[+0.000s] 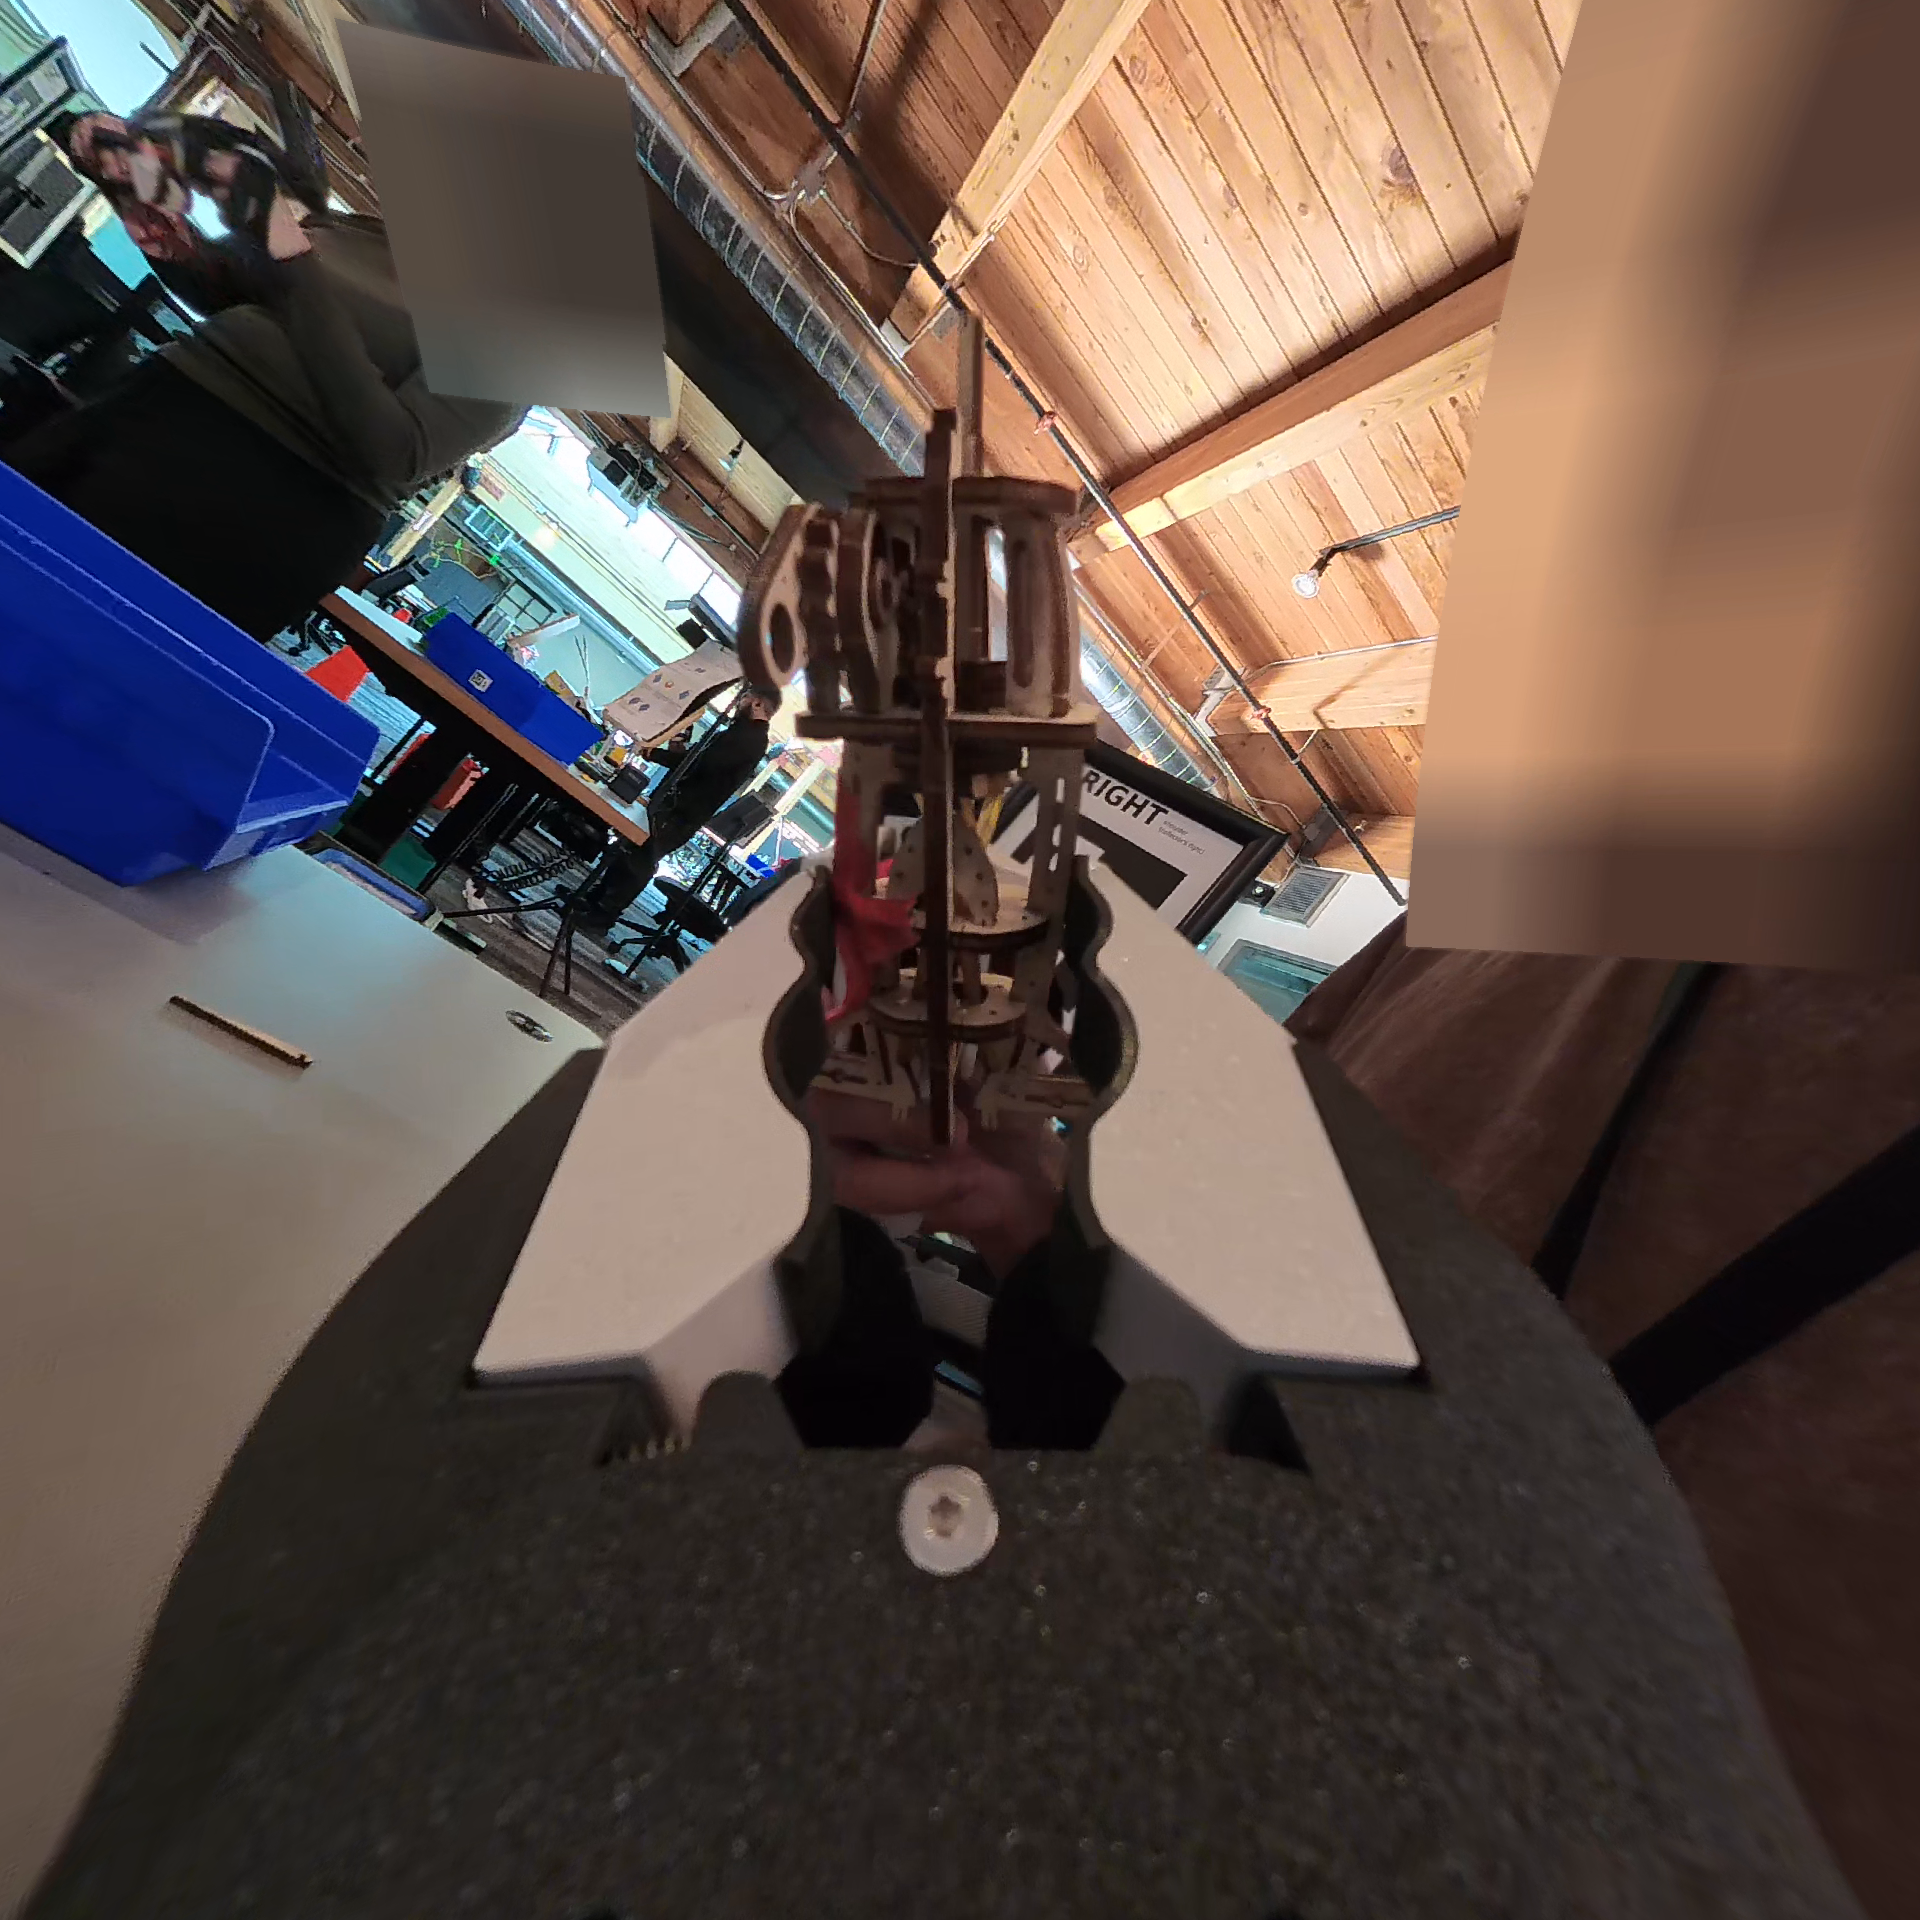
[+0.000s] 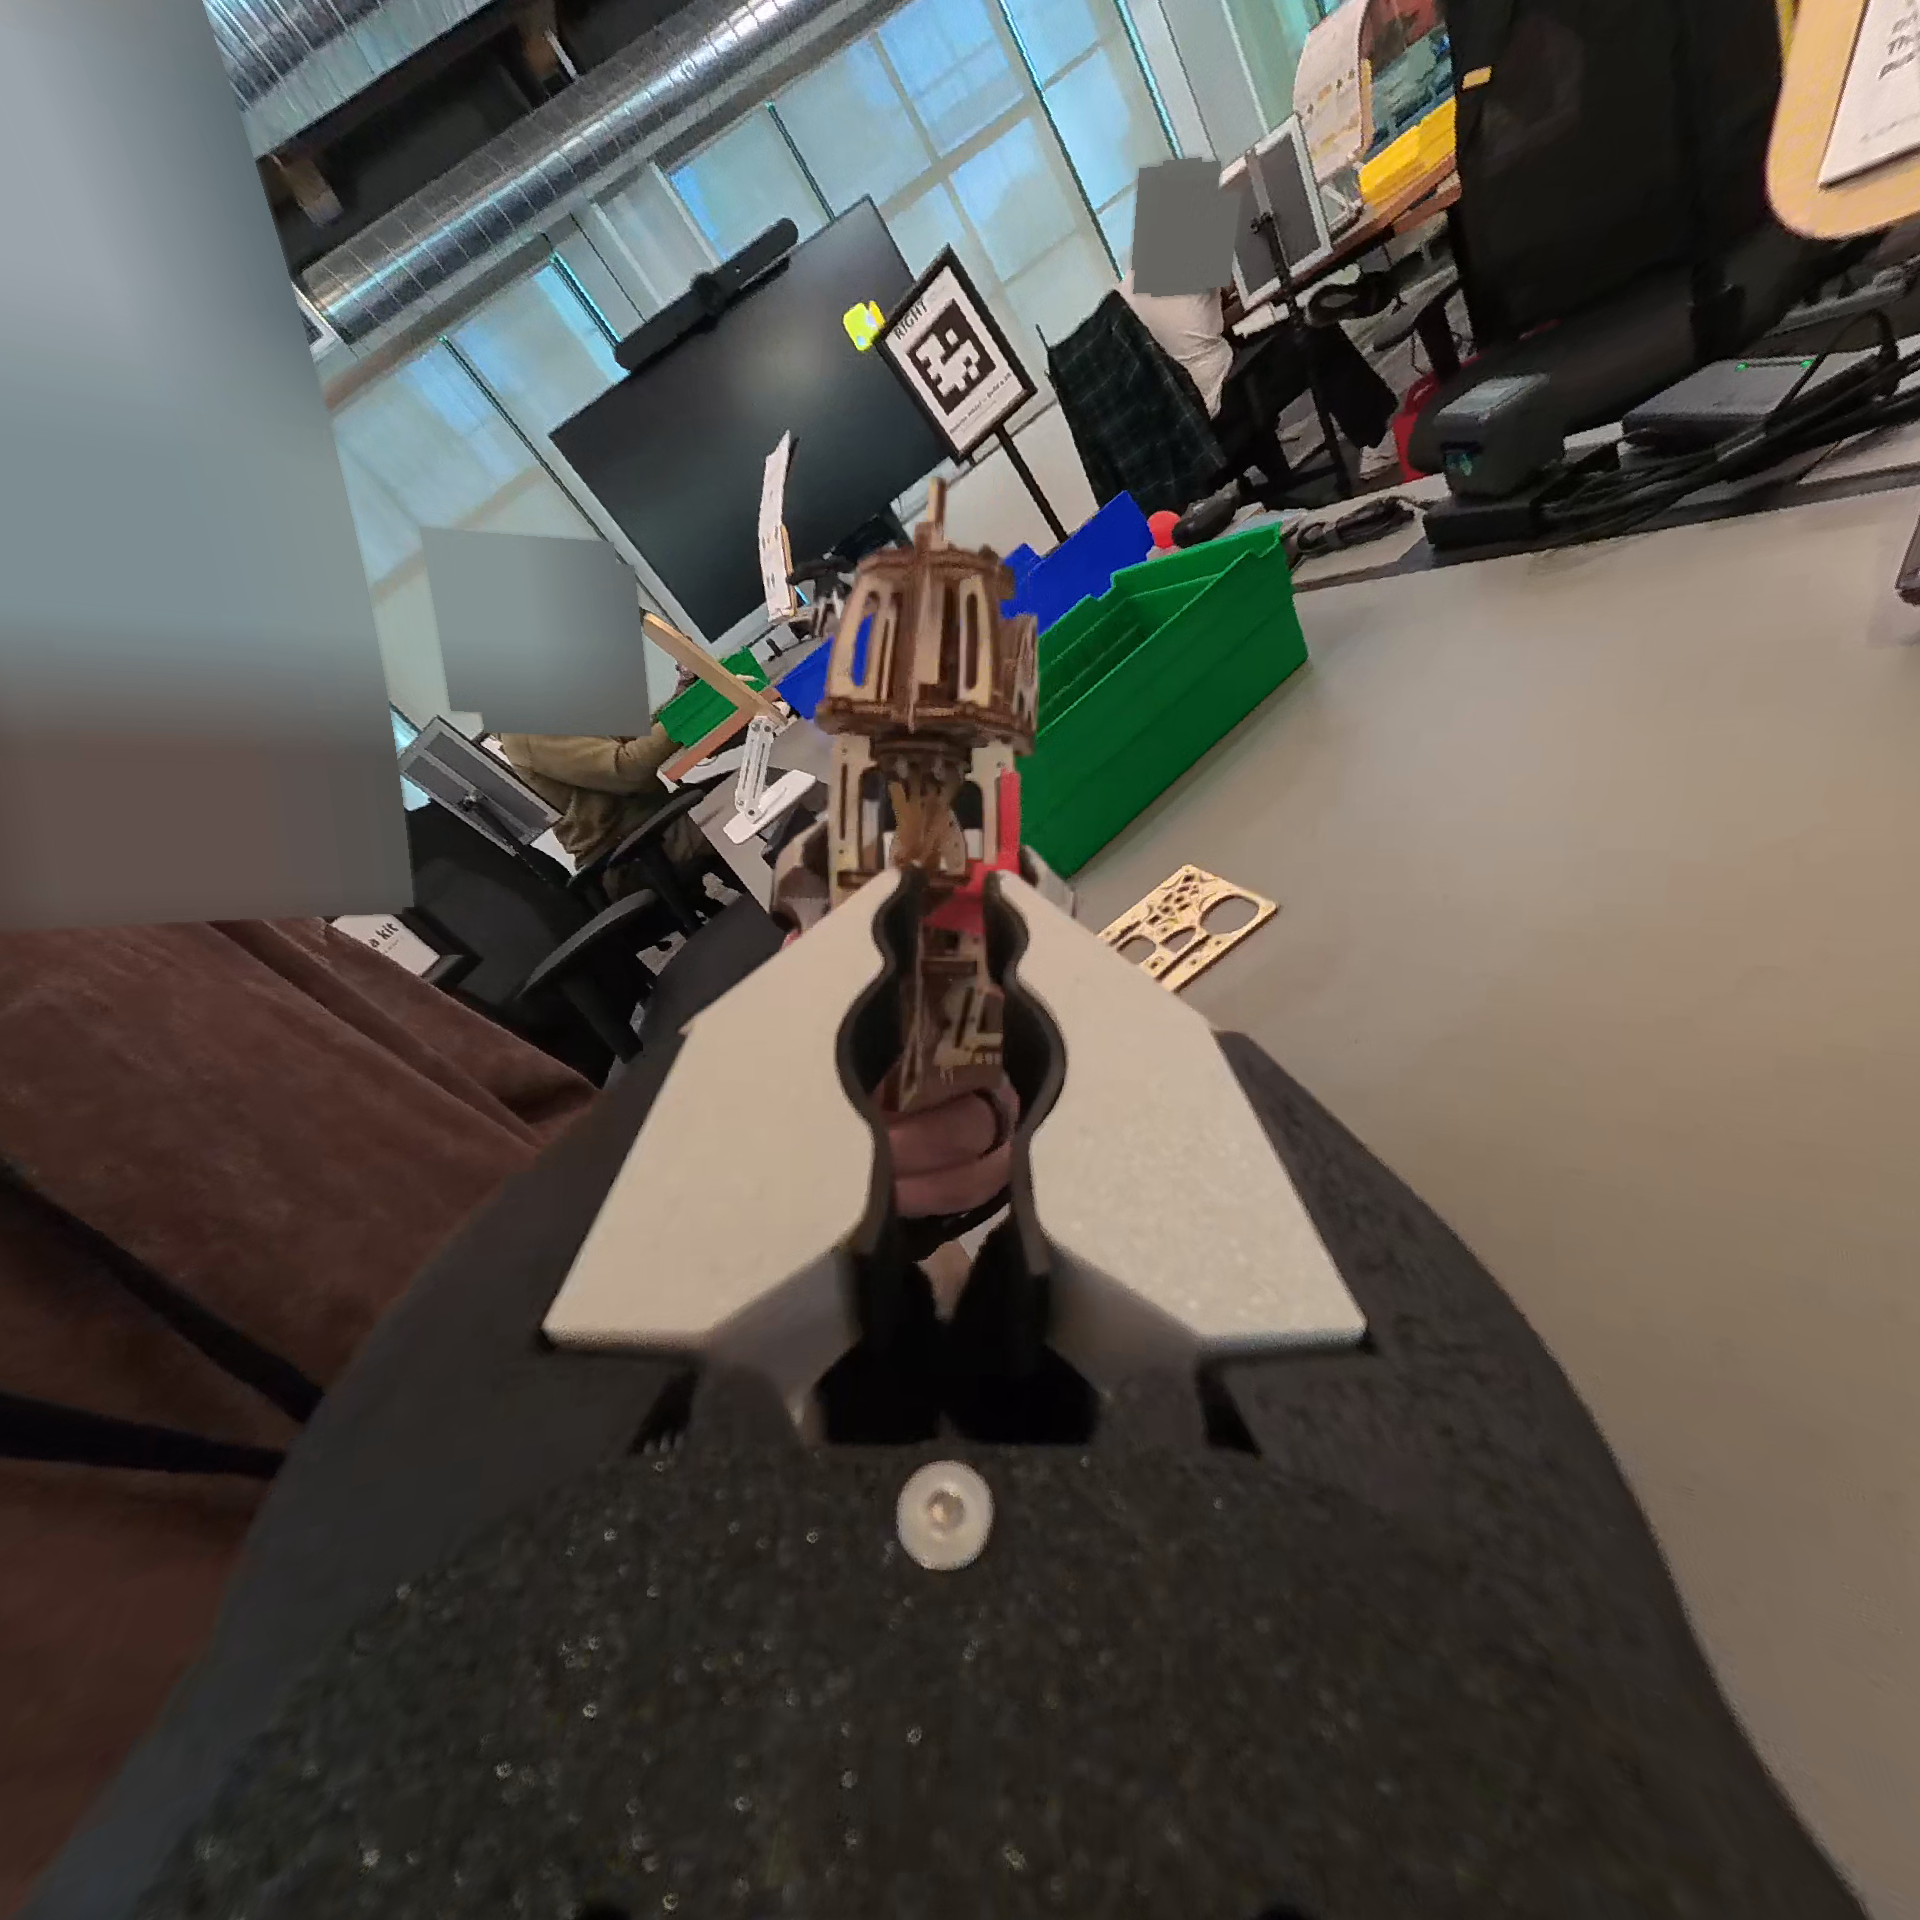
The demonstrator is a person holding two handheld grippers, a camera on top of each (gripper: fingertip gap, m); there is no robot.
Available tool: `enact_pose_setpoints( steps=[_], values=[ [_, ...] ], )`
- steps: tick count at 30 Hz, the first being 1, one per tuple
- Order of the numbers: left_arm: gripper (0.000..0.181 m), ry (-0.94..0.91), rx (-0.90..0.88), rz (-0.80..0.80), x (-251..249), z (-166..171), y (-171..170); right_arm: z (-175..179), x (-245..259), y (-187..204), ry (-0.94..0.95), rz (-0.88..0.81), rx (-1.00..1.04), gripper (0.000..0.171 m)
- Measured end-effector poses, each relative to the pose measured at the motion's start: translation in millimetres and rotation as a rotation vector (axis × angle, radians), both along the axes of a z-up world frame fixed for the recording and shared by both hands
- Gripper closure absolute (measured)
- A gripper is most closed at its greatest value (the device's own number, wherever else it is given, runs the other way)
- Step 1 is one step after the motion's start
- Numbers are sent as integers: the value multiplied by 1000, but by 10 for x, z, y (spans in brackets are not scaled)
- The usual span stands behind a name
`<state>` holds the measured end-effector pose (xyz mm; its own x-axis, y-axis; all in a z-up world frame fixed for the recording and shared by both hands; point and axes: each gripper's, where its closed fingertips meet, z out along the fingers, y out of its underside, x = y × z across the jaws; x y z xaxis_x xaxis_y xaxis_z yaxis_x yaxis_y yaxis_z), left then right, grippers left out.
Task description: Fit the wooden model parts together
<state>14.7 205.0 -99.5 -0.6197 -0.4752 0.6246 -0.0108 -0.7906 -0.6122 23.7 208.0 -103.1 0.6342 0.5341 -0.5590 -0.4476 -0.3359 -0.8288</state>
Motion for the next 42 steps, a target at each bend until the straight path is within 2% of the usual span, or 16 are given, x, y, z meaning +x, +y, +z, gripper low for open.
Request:
enact_pose_setpoints(
  steps=[1, 3, 6, 9, 15, 22, 42],
  values=[
    [139, -3, -1, 0, -2, 5, -4, 6, 25, 3, 13, 9, 10, 158],
    [139, -20, -14, -25, -19, 31, -28, -4, 43, -4, 95, 75, 5, 143],
    [139, -64, -31, -105, -72, 102, -131, 7, -5, -50, 318, 277, -39, 118],
    [138, -84, -35, -172, -90, 129, -247, 0, -152, -105, 369, 444, -56, 109],
    [139, -120, -76, -228, -120, 166, -292, 55, -250, -123, 314, 485, -8, 110],
    [139, -112, -111, -241, -55, 113, -325, -4, -240, -105, 305, 454, 1, 112],
    [139, -185, -229, -306, -52, 172, -343, 82, -199, -134, 548, 498, 71, 115]
  ],
)
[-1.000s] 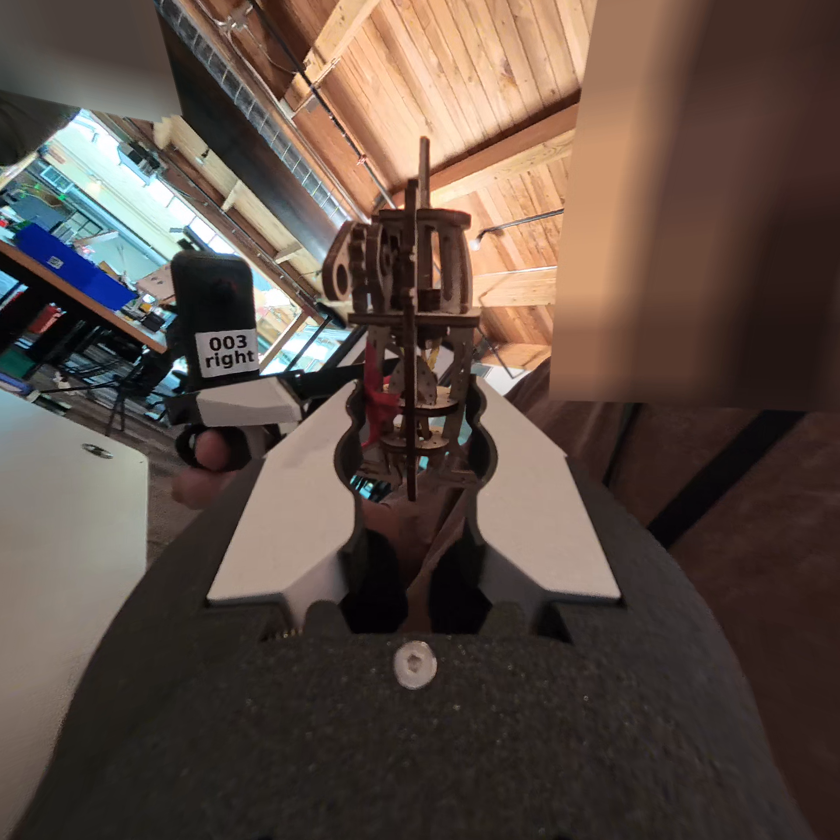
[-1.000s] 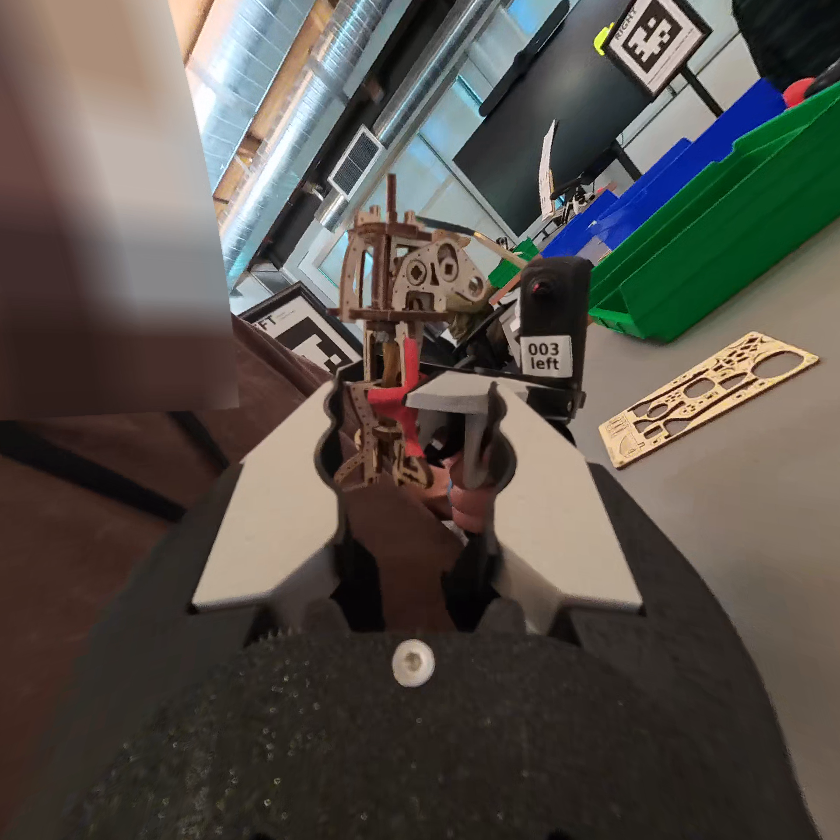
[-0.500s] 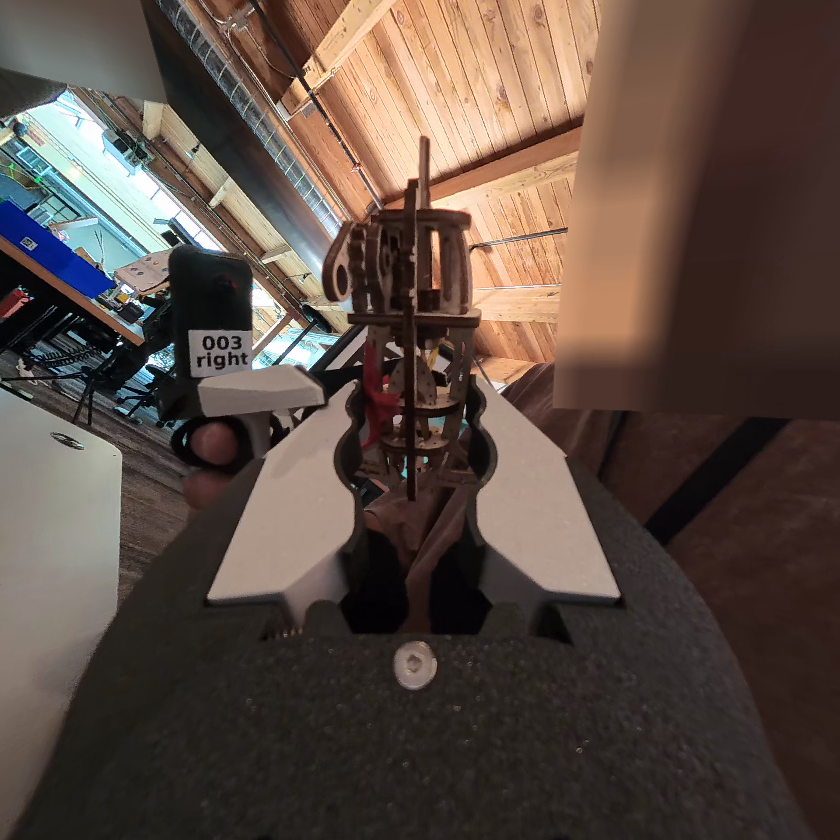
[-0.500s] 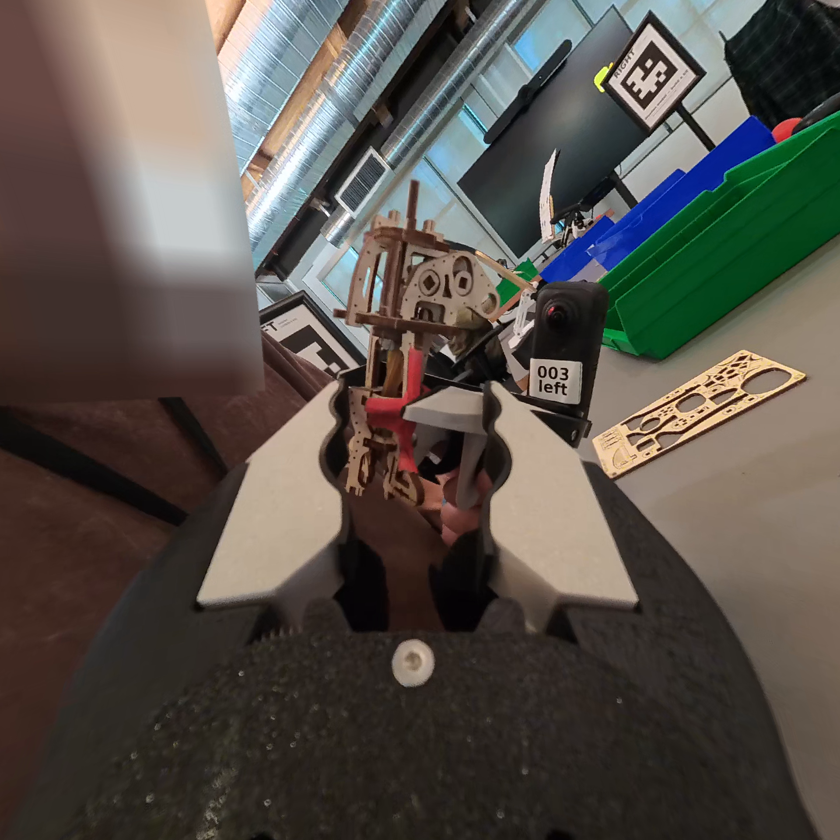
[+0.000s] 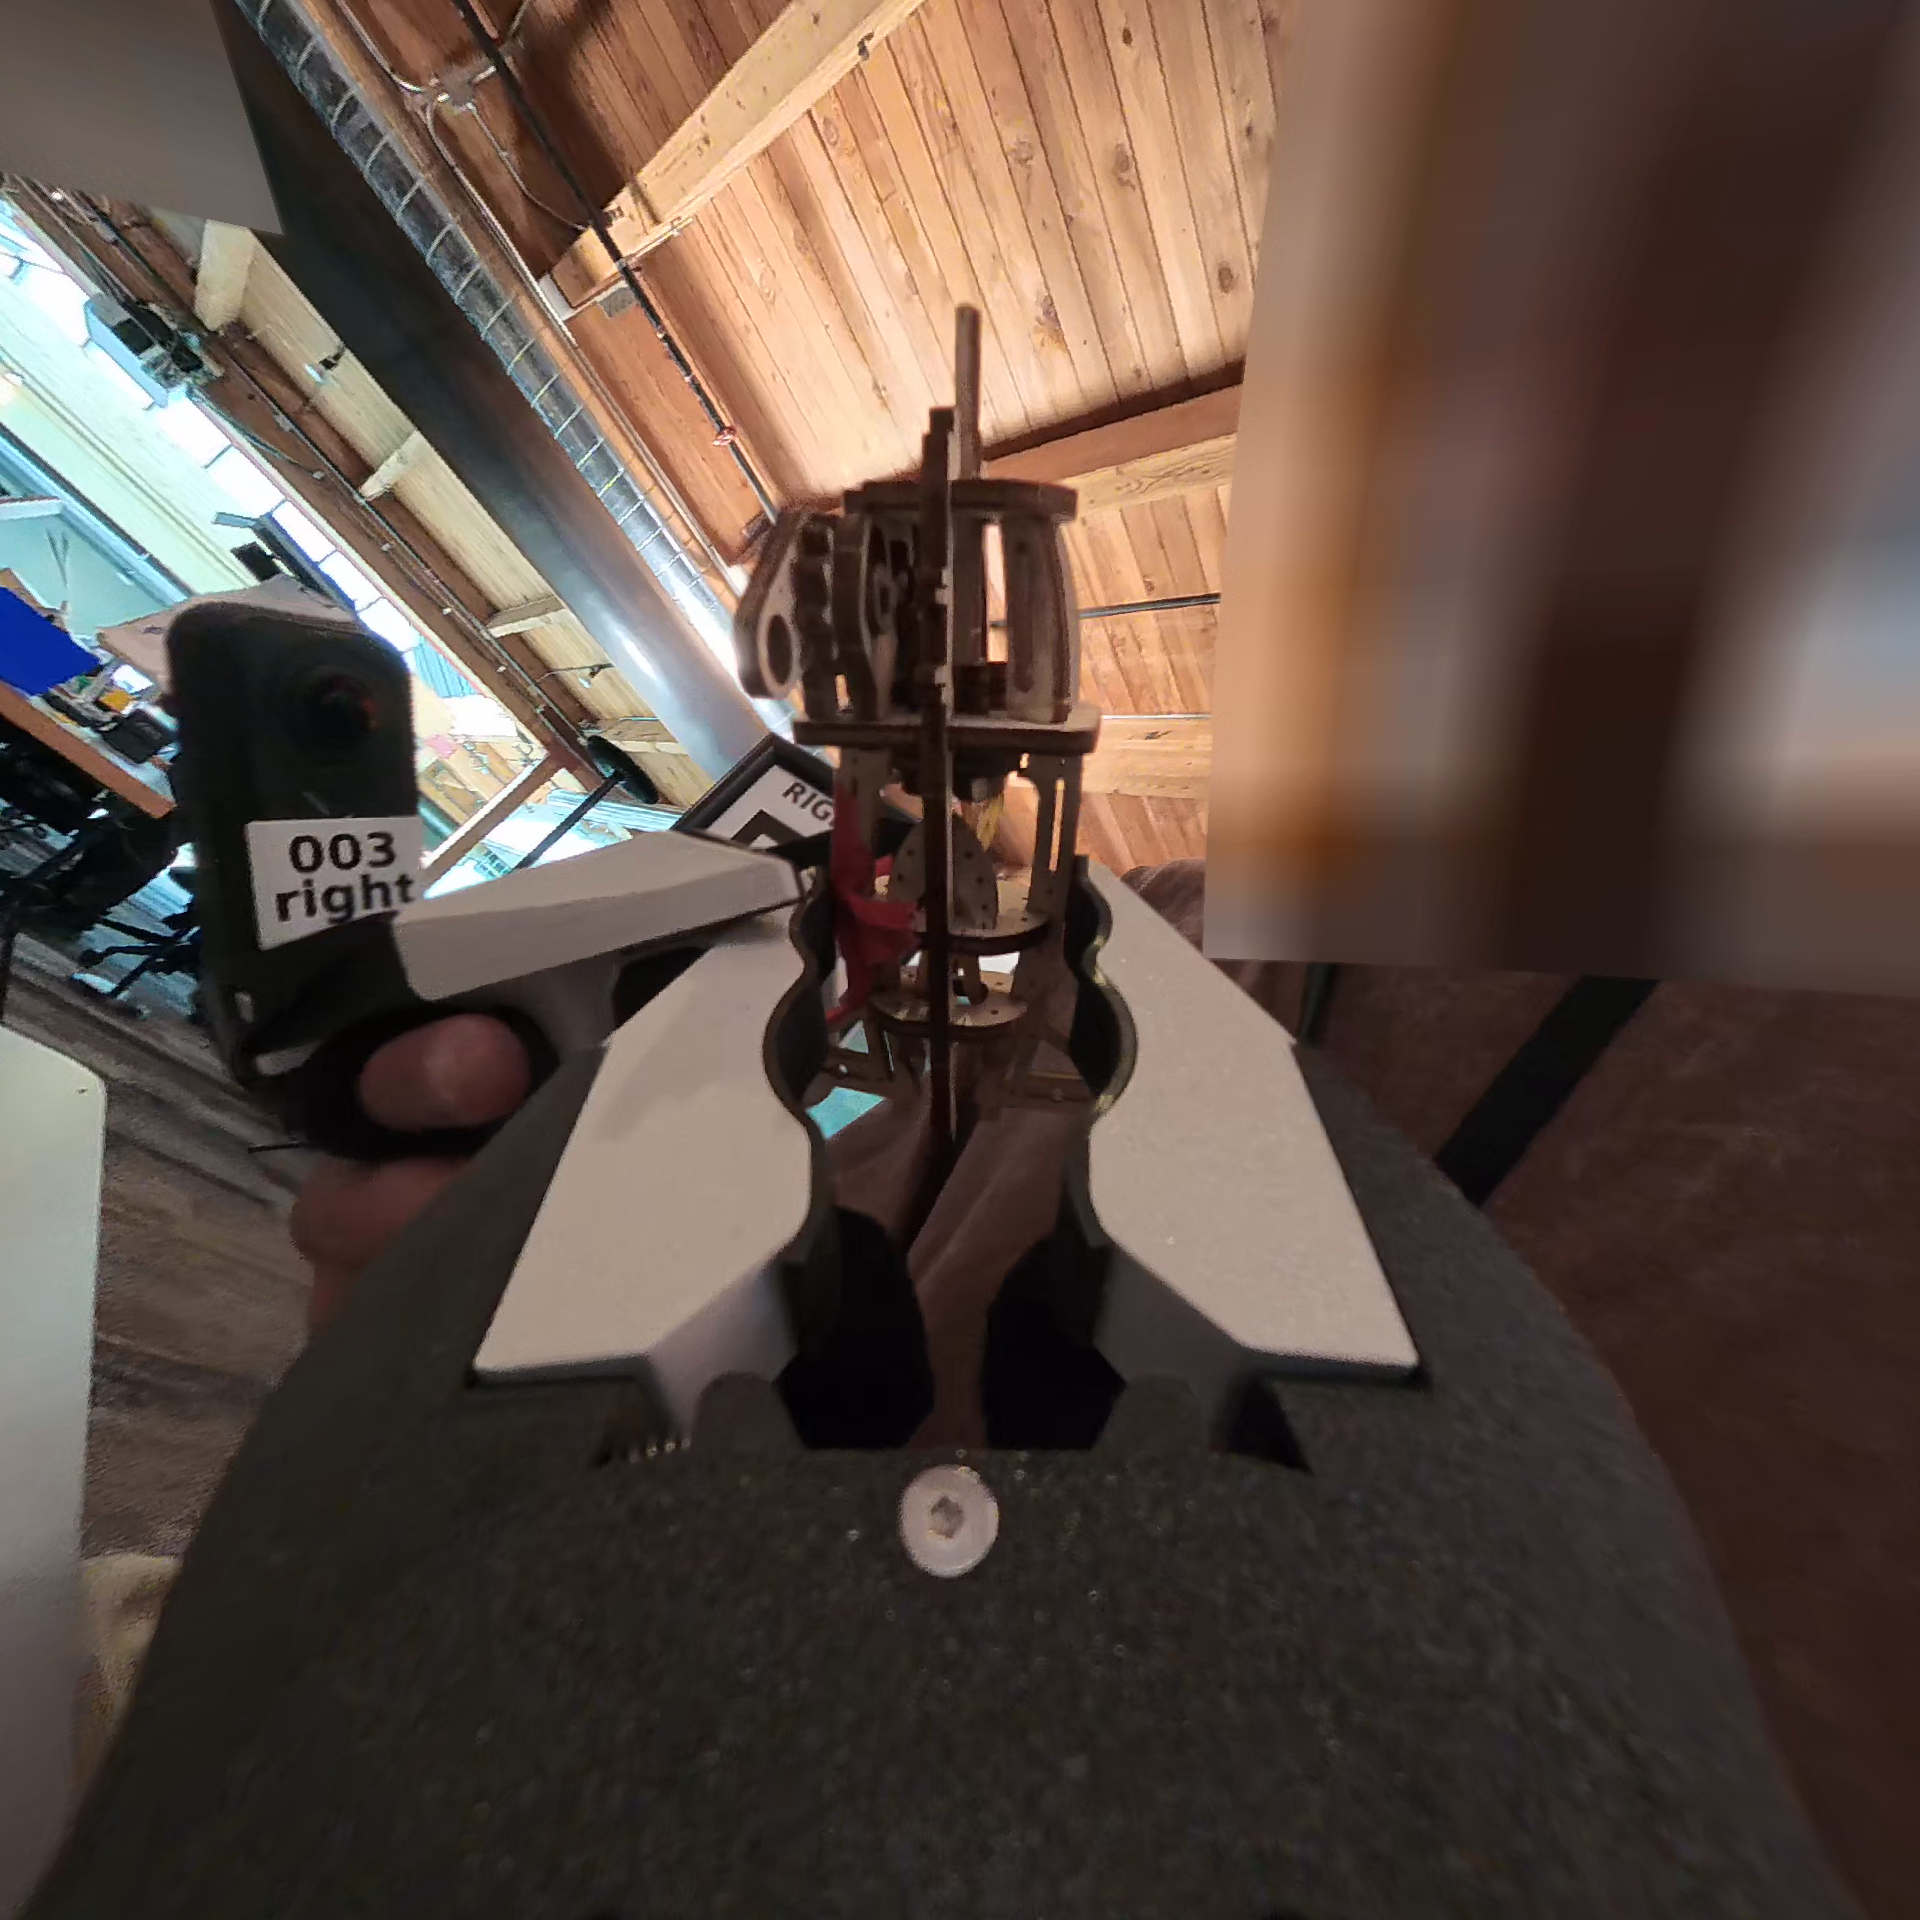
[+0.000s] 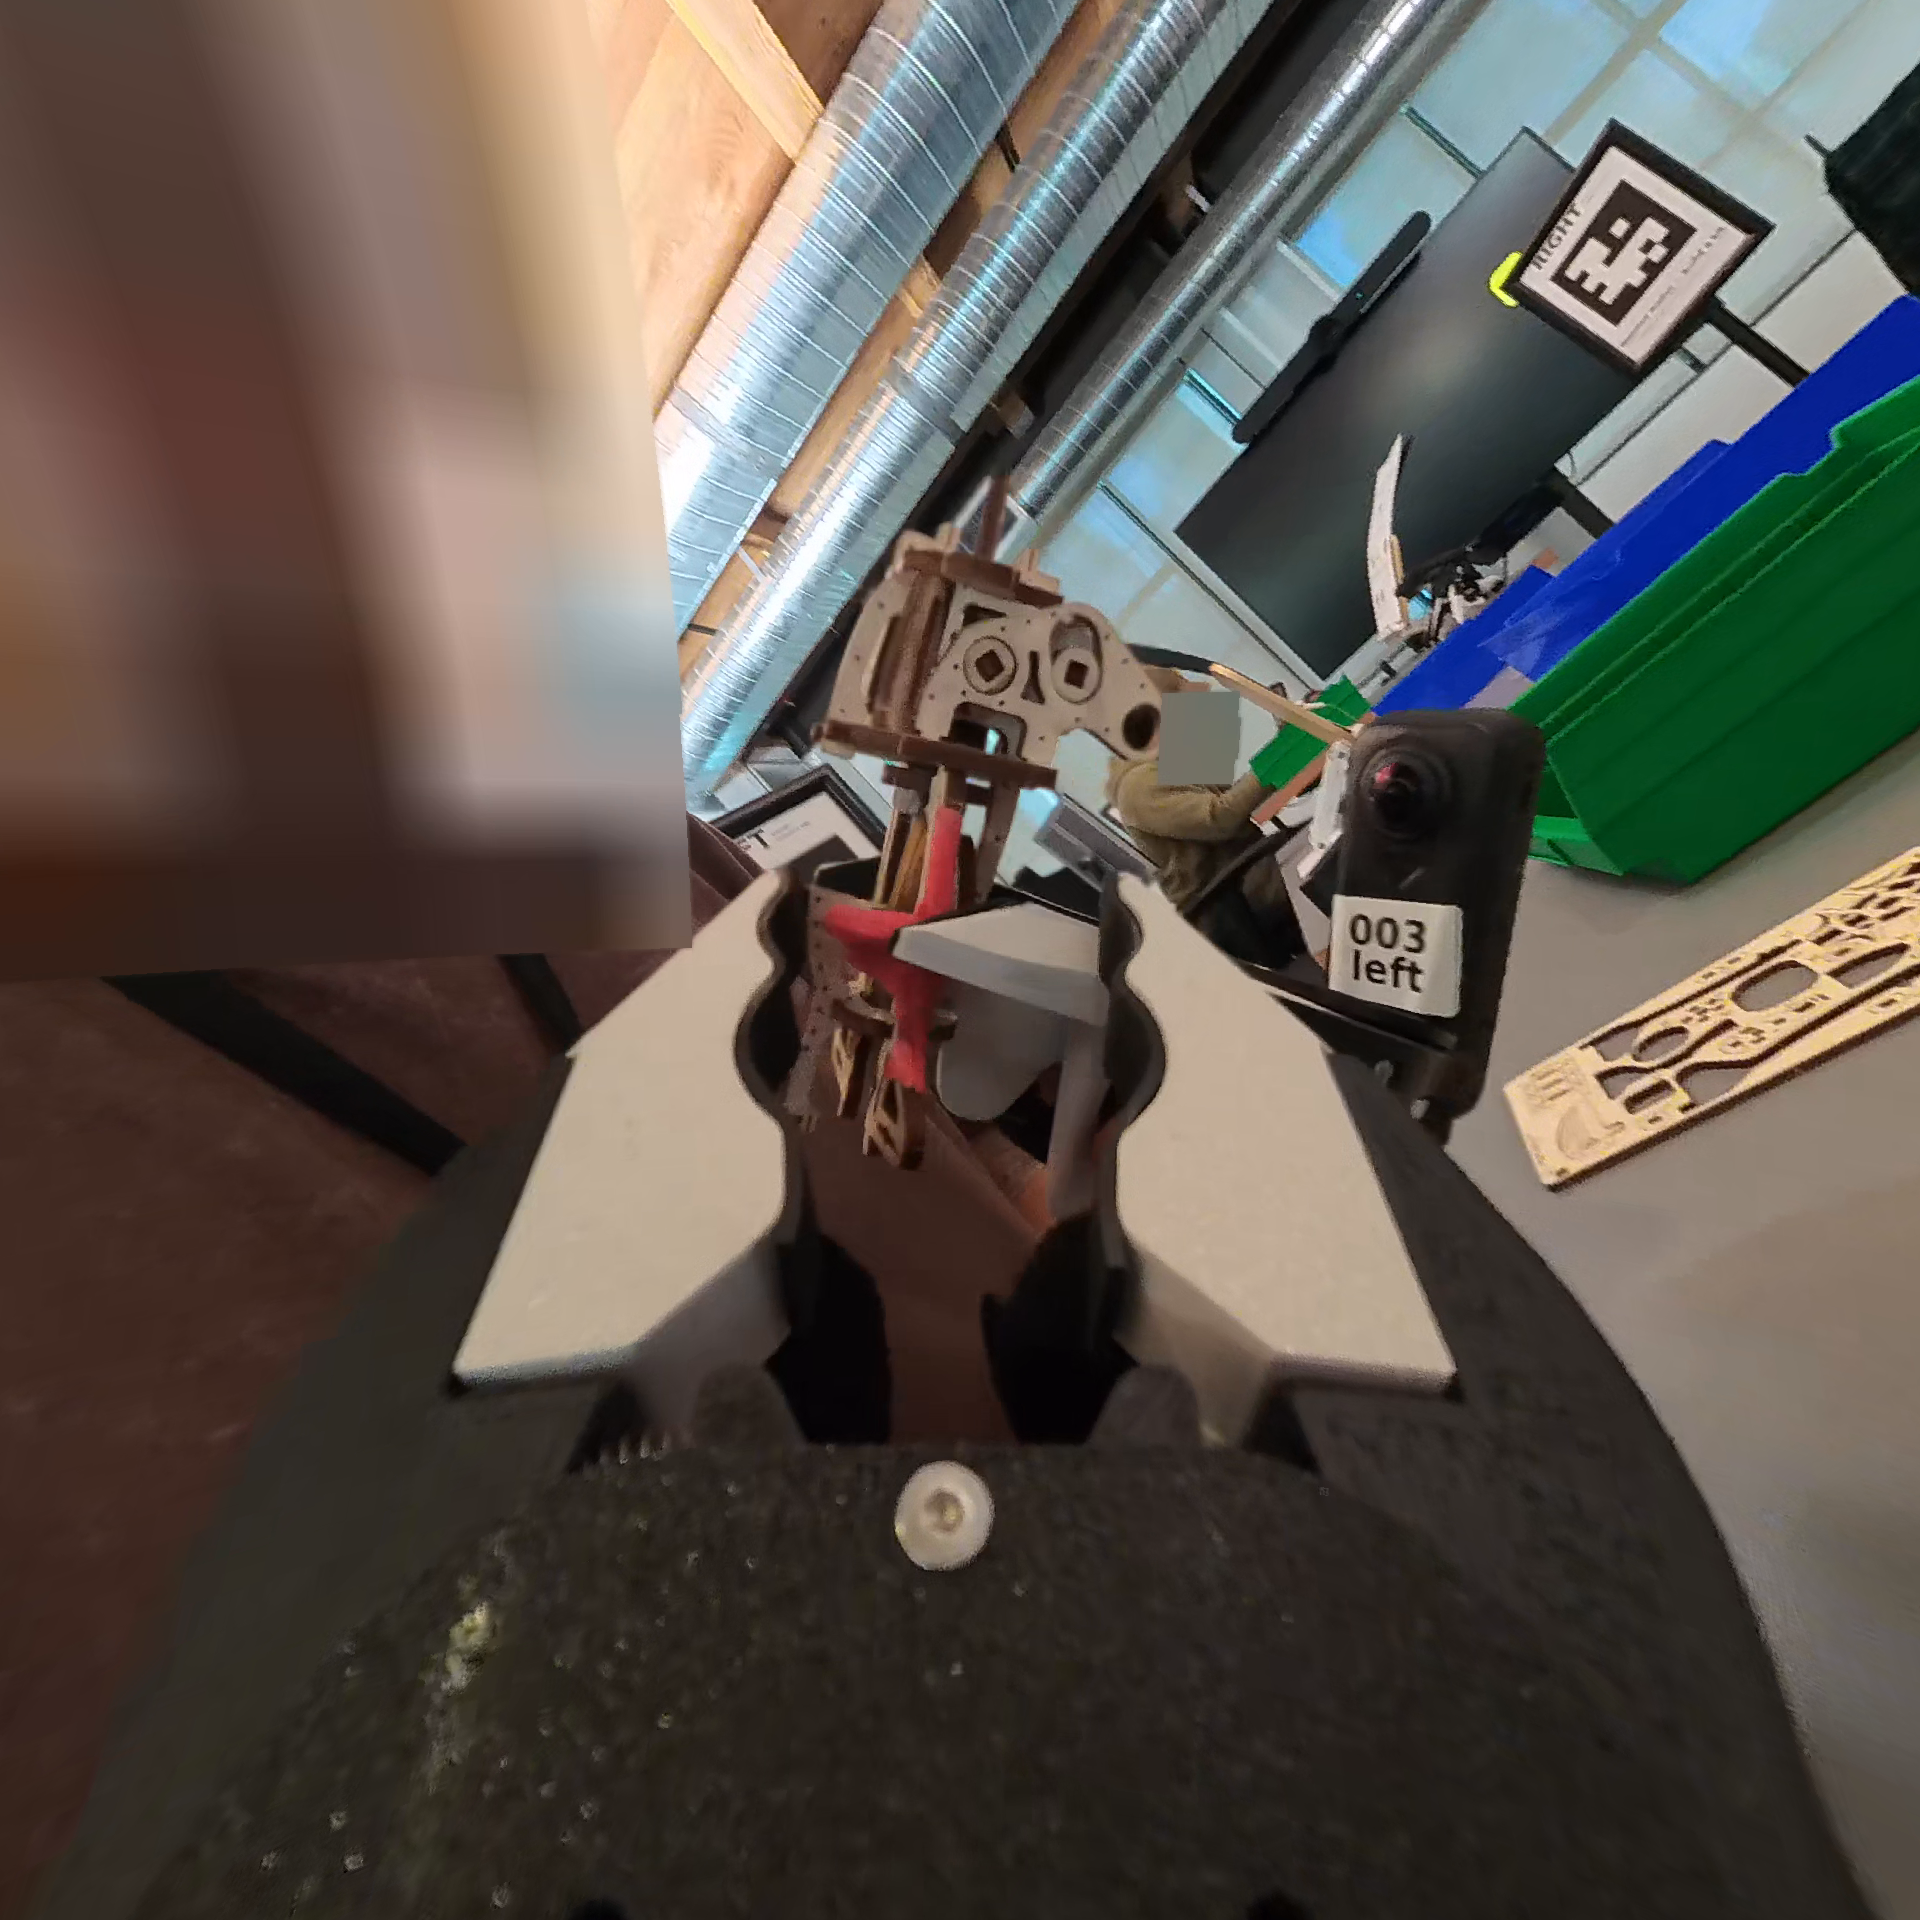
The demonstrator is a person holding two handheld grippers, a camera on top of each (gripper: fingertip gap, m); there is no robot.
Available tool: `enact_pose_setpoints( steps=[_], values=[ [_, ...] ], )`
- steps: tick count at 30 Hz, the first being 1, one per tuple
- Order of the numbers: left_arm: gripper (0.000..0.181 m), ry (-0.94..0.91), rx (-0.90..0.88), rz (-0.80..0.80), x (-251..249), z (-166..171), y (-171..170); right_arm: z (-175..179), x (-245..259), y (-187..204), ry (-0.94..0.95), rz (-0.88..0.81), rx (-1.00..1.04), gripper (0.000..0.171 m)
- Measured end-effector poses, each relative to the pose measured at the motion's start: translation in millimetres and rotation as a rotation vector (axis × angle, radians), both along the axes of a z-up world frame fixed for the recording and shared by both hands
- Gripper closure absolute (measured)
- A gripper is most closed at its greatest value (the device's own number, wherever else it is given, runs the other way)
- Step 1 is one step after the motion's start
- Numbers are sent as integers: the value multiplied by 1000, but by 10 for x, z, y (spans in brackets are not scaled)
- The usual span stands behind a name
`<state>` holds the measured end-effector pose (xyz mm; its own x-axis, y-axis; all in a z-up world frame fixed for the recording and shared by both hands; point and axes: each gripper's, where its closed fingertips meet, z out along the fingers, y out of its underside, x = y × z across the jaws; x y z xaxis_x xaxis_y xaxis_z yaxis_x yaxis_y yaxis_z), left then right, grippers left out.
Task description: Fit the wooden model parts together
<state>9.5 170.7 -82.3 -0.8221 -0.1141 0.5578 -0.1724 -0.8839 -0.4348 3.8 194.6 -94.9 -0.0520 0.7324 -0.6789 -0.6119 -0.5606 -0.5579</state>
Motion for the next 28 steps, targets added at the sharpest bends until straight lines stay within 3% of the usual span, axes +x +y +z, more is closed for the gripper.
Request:
enact_pose_setpoints(
  steps=[5, 9, 16, 20, 24, 28],
  values=[
    [139, 26, 19, 3, 40, -53, -29, -17, -32, 56, 17, -2, -39, 115],
    [139, 23, 8, 5, 43, -42, -30, -52, -39, 108, -68, -79, -27, 126],
    [139, 39, -66, 43, 77, -88, 166, -162, 129, 318, -186, -238, -53, 123],
    [139, 127, -19, 187, 82, -228, 556, -391, 603, 550, -369, -479, -105, 128],
    [139, 370, 205, 354, 106, -623, 897, -836, 956, 503, -718, -594, -156, 142],
    [139, 440, 118, 397, 38, -783, 1124, -1146, 699, 189, -886, -478, -132, 148]
  ],
)
